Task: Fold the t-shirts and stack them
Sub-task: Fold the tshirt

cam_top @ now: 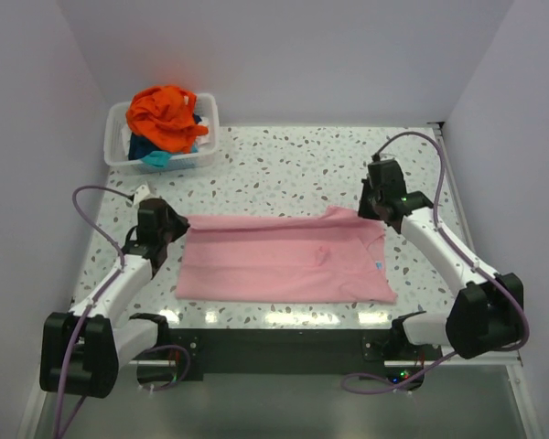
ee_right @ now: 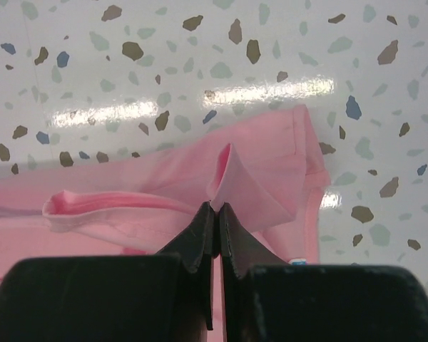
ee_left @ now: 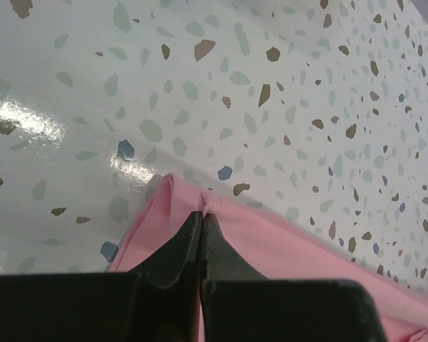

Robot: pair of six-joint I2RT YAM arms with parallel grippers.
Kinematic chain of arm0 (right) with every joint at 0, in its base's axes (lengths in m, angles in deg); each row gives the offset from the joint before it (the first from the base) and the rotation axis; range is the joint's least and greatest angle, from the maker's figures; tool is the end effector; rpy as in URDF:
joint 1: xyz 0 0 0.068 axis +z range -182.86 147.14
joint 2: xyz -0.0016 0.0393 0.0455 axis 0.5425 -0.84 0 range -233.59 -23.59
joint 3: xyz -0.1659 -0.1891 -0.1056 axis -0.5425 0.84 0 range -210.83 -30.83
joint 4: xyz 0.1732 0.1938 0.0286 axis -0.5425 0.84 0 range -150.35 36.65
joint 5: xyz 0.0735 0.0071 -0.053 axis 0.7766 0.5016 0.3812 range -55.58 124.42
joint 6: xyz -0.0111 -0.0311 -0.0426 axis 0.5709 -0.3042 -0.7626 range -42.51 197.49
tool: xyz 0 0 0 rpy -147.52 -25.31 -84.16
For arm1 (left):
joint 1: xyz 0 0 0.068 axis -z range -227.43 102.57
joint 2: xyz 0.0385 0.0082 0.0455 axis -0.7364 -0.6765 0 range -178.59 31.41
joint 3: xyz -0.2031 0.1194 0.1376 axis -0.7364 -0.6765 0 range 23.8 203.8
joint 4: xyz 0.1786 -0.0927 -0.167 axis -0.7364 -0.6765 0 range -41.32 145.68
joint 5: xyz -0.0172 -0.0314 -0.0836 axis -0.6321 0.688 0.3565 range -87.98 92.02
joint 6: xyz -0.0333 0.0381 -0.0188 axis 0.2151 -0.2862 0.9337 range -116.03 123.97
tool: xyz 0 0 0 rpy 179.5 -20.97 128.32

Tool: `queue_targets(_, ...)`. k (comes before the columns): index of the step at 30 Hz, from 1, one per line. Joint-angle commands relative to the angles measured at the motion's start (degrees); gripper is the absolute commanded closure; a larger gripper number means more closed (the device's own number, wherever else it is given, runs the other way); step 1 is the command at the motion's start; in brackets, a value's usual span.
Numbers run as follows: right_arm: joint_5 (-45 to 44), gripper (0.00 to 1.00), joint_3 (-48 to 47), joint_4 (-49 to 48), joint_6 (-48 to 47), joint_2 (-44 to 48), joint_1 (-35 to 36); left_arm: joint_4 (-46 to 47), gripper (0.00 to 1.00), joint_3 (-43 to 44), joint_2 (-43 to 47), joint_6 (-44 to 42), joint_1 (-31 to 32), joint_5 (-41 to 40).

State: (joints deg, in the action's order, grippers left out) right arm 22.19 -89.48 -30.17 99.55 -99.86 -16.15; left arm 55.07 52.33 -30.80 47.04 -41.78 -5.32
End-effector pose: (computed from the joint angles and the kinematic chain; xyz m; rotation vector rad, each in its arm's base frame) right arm 0.2724 0.0739 0.2723 0.2094 2.3720 0.0642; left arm 0.2238 -0.0175 0.1995 -0.7705 2.0442 -0.3483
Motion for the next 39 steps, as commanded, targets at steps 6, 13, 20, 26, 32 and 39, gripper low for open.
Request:
queue_targets(6, 5.0, 1.00, 5.5, 2.1, 1.1, 8.5, -0.2, -2.3, 1.00, -2.3, 4.8, 1.7, -0.1, -2.5)
queue_targets(13, 5.4, 1.00, 10.2, 5.2, 0.9, 13.3, -0.2, -3.1, 1.00, -4.2, 5.9, 2.1, -0.1, -2.2)
queue_targets(20, 10.9, 1.00, 15.0, 6.7, 1.4, 16.9, -0.1, -3.1, 1.00, -6.8, 6.0, 2.7, -0.1, -0.8)
queue_targets(26, 12.1, 1.00, 18.7, 8.4, 2.9, 19.7, 0.0, -4.7, 1.00, -8.8, 5.5, 4.4, 0.0, -2.5)
queue_targets(32, 19.4, 0.71, 21.7, 12.1, 6.4, 23.4, 0.2, -13.4, 0.59, -5.6, 6.0, 7.9, -0.1, -6.7)
queue_targets(39, 23.1, 0.01, 20.4, 16.2, 6.9, 29.8, 0.3, -26.2, 0.00, 0.5, 14.5, 12.9, -0.1, -13.5)
